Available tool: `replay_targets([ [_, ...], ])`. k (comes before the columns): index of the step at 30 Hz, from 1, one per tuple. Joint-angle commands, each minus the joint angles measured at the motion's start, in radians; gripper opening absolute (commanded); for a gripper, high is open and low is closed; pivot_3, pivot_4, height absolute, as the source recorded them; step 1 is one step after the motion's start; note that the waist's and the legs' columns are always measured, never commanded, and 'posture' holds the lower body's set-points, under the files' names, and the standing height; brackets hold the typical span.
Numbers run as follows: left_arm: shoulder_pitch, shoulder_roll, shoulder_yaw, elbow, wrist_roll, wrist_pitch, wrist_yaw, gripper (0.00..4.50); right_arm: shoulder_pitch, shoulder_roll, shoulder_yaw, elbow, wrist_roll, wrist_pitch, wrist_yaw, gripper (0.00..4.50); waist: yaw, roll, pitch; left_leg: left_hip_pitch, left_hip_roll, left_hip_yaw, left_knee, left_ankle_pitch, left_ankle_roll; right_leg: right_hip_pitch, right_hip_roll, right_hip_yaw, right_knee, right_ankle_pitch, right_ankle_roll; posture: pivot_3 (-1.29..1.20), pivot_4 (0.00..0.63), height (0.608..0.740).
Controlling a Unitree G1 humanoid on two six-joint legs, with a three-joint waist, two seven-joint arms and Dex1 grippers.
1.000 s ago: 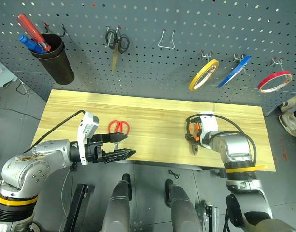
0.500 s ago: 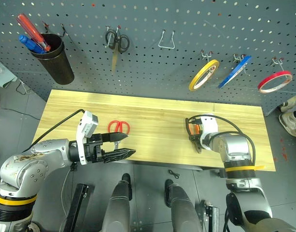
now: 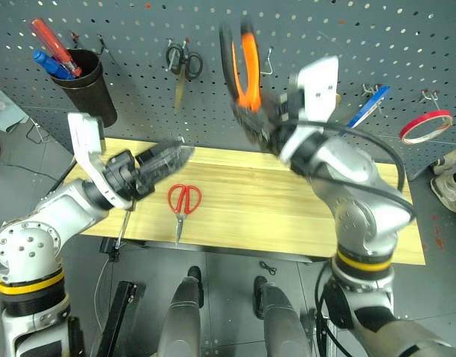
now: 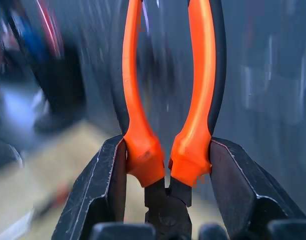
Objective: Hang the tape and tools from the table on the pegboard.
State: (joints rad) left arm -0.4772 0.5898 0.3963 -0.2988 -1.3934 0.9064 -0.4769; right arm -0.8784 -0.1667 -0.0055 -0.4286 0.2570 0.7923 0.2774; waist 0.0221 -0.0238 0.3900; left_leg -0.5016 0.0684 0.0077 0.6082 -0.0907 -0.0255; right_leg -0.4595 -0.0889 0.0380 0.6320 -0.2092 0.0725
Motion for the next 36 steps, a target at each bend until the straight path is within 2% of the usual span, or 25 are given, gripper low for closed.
replay_targets([
  [1,-0.098,-0.058,0.025,0.030,-0.009,-0.097,0.088,4.50,-0.144,0.006,-0.006,0.217,-0.132,-0.345,-0.087,2.04,0.008,-0.001,0.000,0.000,-0.001,0.000,0.000,0.001,0.001,0.000,0.000,0.000,-0.001,0.001,0.000,0.14,0.369,0.740],
  [6,-0.199,-0.125,-0.018,0.083,0.087,-0.180,0.102,4.50,-0.281,-0.019,-0.015,0.612,-0.258,-0.745,-0.179,2.04,0.021,-0.002,-0.001,-0.001,-0.001,0.000,-0.002,0.002,0.000,0.001,0.000,-0.001,-0.002,0.005,-0.006,0.16,0.370,0.740],
  [11,-0.208,-0.134,-0.040,0.073,0.102,-0.173,0.092,4.50,-0.325,-0.026,-0.024,0.803,-0.287,-0.935,-0.208,2.04,0.024,-0.002,-0.001,-0.003,-0.001,-0.001,-0.005,0.003,-0.002,0.000,0.000,-0.002,-0.003,0.005,-0.007,0.17,0.366,0.740],
  [16,-0.203,-0.122,-0.036,0.063,0.086,-0.165,0.100,4.50,-0.298,0.002,-0.030,0.852,-0.279,-0.971,-0.231,2.04,0.023,-0.002,-0.001,-0.002,-0.001,-0.004,-0.004,0.007,-0.005,0.000,0.001,-0.005,-0.001,0.007,-0.009,0.18,0.373,0.740],
  [29,-0.202,-0.119,-0.046,0.054,0.075,-0.152,0.107,4.50,-0.193,0.032,-0.030,0.813,-0.282,-0.891,-0.258,2.04,0.027,-0.002,-0.001,-0.002,-0.001,-0.005,-0.006,0.009,-0.004,0.000,0.000,-0.005,-0.001,0.009,-0.010,0.18,0.376,0.740],
  [31,-0.204,-0.120,-0.049,0.056,0.076,-0.151,0.106,4.50,-0.181,0.026,-0.029,0.806,-0.281,-0.887,-0.247,3.10,0.026,-0.002,-0.001,-0.002,-0.001,-0.005,-0.006,0.010,-0.004,0.000,0.001,-0.005,-0.001,0.009,-0.010,0.17,0.376,0.740],
  [35,-0.202,-0.119,-0.051,0.057,0.076,-0.146,0.104,4.50,-0.153,0.007,-0.026,0.753,-0.273,-0.860,-0.218,4.47,0.027,-0.002,-0.001,-0.002,-0.001,-0.005,-0.006,0.011,-0.004,0.000,0.001,-0.005,-0.001,0.009,-0.010,0.17,0.370,0.740],
  [36,-0.197,-0.115,-0.051,0.058,0.077,-0.141,0.103,4.50,-0.140,-0.001,-0.026,0.729,-0.268,-0.846,-0.206,4.47,0.027,-0.002,-0.001,-0.002,-0.001,-0.005,-0.007,0.011,-0.004,0.000,0.000,-0.005,-0.001,0.009,-0.010,0.17,0.370,0.740],
])
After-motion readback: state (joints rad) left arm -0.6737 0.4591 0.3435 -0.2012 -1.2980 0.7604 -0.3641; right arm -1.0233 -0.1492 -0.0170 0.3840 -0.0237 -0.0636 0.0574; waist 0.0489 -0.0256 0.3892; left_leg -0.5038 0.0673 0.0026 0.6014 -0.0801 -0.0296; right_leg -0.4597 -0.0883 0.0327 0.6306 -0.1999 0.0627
